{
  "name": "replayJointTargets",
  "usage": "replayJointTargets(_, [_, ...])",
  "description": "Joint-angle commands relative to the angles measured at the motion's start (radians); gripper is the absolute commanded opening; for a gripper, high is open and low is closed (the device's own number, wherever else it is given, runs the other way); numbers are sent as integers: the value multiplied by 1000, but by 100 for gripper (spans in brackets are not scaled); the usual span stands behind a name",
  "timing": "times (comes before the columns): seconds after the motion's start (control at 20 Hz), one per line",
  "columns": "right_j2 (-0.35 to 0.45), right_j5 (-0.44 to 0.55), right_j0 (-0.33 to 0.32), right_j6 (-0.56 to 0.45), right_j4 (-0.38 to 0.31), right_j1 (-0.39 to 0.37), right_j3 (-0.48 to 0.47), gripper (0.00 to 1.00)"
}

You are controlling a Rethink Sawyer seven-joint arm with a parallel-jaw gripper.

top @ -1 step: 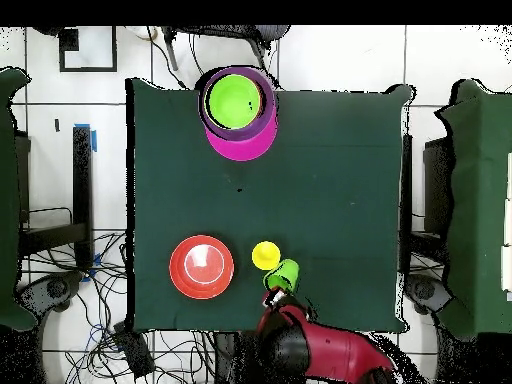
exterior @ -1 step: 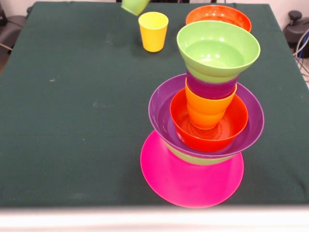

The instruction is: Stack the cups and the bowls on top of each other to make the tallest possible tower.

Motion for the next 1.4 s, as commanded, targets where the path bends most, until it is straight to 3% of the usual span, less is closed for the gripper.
replayJointTargets(0.05, [191, 181, -56, -158, -63, 26, -157, 0])
replayJointTargets(0.35, [245, 260, -107, -191, -83, 37, -213, 0])
replayJointTargets(0.55, [327, 303, -171, -227, -89, 57, -259, 0])
replayJointTargets(1.1, [545, 447, -293, -262, -34, 146, -429, 0])
replayJointTargets(1.4, [636, 526, -321, -245, 10, 220, -539, 0])
